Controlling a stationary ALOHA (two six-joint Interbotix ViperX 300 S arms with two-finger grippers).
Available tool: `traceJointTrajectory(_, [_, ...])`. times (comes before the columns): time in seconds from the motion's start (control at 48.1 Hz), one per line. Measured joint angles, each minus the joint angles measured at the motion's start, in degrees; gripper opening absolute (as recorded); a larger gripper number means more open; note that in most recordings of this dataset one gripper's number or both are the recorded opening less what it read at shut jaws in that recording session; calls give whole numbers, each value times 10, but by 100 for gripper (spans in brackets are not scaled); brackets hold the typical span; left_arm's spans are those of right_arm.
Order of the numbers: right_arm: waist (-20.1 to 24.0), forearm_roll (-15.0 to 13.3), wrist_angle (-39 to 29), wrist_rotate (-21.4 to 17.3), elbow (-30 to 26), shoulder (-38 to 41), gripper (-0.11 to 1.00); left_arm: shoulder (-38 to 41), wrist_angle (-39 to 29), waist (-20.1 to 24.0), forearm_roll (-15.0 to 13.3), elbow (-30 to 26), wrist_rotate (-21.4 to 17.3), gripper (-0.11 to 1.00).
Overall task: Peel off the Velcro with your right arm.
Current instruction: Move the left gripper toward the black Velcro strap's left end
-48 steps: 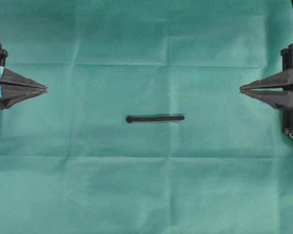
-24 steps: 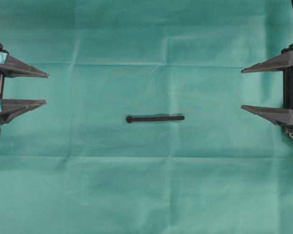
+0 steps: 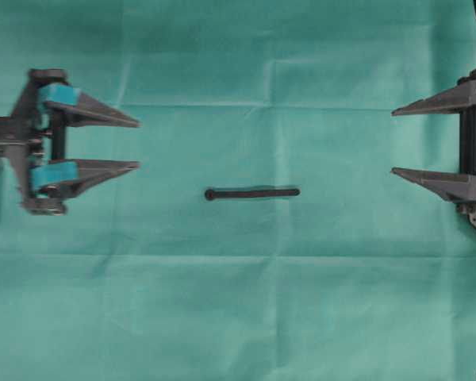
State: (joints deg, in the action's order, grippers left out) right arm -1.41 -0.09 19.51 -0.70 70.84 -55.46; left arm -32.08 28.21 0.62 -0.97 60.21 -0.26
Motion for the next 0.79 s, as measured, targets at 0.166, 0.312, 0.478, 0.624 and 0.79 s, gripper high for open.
traceJointTrajectory(0.166, [0,1,4,0,5,-1,82,67,8,-1,1,-51,0,67])
traceJointTrajectory(0.312, [0,1,13,0,10,-1,82,120,13,0,0,-91,-1,67])
traceJointTrajectory(0.478, [0,0,18,0,11,-1,82,179,15,2,0,-135,-1,67])
traceJointTrajectory(0.624, [0,1,18,0,12,-1,82,217,14,4,0,-164,-1,67])
traceJointTrajectory(0.79, [0,0,19,0,12,-1,82,234,-8,6,0,-185,-1,67])
